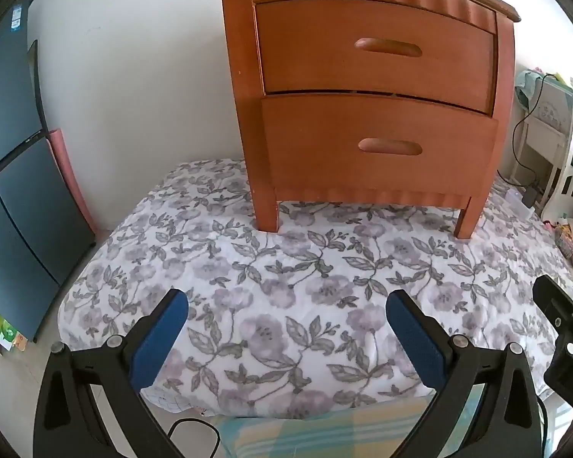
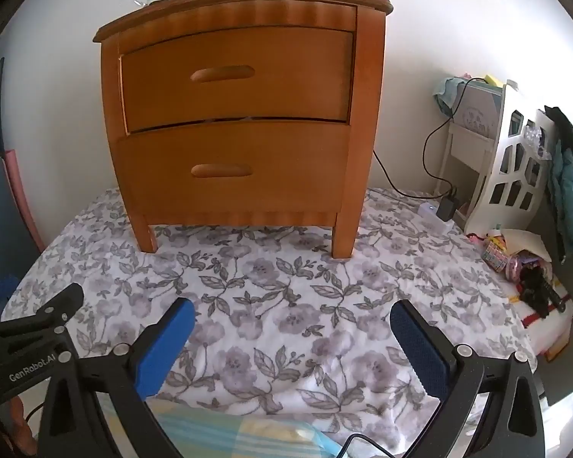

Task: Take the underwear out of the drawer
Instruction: 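Move both tools toward the wooden nightstand's lower drawer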

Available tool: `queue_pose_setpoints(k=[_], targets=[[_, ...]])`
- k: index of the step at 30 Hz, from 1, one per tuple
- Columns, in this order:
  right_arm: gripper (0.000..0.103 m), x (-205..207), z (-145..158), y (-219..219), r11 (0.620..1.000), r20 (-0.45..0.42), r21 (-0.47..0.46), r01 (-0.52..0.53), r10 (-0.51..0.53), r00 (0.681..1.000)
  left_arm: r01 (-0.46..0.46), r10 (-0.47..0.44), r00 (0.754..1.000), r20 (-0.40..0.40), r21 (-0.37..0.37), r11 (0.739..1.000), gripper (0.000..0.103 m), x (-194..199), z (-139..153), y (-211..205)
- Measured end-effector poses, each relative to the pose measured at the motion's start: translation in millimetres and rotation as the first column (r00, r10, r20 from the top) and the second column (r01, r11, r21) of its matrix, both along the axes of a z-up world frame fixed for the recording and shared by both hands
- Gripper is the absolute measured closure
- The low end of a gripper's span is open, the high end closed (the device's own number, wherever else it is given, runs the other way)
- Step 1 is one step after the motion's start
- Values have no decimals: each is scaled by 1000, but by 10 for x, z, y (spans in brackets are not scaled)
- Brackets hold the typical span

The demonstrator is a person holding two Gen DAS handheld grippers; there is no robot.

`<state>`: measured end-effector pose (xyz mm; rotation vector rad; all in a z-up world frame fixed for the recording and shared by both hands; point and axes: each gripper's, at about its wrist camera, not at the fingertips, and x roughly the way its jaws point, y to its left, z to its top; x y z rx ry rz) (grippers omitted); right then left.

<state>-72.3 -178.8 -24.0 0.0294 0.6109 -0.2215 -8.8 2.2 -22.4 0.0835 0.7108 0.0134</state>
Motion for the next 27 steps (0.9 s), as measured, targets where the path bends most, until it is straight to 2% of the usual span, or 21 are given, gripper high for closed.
queue_pose_setpoints(k=[11,27], targets=[[0,27,-56,19,1000,-20,-24,1,-2,1000,-5,4,1000,-26,-17,1000,0,19,-66,36],[0,88,-160,-23,1000,-44,-24,8,-9,999,25,-24,999,-25,11,1000,0,34,-142,-49]])
